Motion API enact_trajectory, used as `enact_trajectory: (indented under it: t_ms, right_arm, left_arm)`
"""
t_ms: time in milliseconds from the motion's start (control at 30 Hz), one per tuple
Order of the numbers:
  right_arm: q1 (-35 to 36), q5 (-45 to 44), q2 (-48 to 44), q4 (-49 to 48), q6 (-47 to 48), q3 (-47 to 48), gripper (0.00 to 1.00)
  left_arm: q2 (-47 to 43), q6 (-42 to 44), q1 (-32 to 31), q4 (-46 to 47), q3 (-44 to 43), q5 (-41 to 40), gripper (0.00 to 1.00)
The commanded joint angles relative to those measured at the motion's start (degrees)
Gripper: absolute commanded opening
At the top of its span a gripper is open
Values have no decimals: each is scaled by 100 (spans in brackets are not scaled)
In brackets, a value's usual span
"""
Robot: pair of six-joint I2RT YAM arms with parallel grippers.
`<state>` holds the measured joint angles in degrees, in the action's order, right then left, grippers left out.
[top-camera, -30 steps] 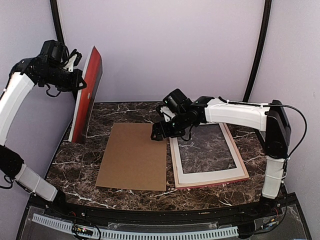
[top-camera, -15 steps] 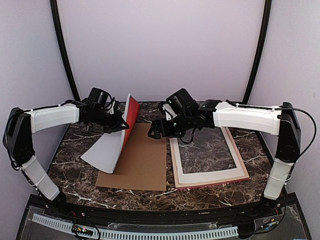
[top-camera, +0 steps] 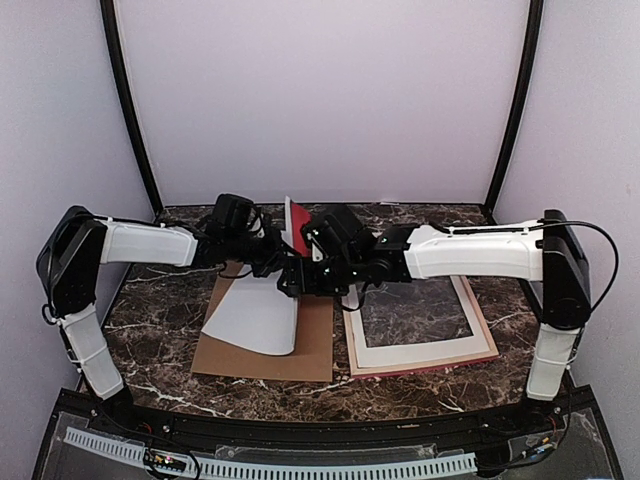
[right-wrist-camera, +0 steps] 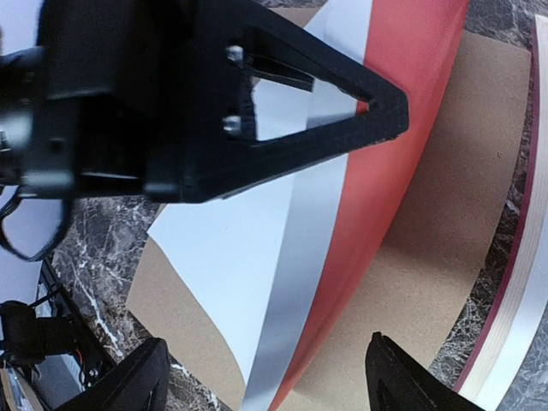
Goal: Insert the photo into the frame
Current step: Turn over the photo.
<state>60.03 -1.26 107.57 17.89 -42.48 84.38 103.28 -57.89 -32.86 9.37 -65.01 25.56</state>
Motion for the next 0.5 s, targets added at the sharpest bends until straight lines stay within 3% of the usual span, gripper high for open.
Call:
enact_trajectory:
  t_ms: [0,167,467]
  right_arm:
    - [88,-495,378,286,-97,289,78]
    - [132,-898,812,994,79,821,71]
    - [227,-1328,1288,1808,288,1577,41]
  left_arm:
    - [32,-394,-59,508,35,-12,0]
    - [67,-490,-107,597,70,-10,0]
    - [267,-415,-226,558,51,-63,4]
